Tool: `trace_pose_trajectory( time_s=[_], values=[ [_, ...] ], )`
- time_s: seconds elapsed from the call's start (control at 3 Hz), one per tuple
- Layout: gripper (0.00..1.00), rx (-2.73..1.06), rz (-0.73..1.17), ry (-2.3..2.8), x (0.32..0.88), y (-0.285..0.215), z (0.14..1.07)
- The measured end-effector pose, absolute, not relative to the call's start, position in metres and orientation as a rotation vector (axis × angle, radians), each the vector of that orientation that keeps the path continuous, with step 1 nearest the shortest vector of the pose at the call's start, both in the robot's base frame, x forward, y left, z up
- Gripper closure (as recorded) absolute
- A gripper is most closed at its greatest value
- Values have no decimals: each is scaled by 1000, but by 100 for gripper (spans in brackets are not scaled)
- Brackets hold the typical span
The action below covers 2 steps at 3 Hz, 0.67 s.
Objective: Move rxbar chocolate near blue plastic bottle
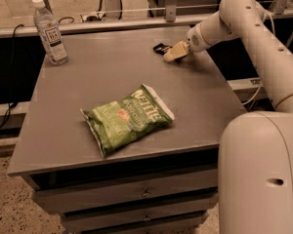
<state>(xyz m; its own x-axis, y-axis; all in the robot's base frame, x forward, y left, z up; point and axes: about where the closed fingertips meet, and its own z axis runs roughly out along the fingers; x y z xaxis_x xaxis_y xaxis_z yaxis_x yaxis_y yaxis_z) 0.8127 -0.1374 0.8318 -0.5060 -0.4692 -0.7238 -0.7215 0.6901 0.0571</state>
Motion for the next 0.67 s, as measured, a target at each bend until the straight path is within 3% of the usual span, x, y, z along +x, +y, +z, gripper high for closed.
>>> trace_pose_trajectory(
  time_s=[0.33,0.67],
  values=[
    [87,-907,463,2197,813,-137,833],
    [100,-907,463,2196,813,-137,836]
  ],
)
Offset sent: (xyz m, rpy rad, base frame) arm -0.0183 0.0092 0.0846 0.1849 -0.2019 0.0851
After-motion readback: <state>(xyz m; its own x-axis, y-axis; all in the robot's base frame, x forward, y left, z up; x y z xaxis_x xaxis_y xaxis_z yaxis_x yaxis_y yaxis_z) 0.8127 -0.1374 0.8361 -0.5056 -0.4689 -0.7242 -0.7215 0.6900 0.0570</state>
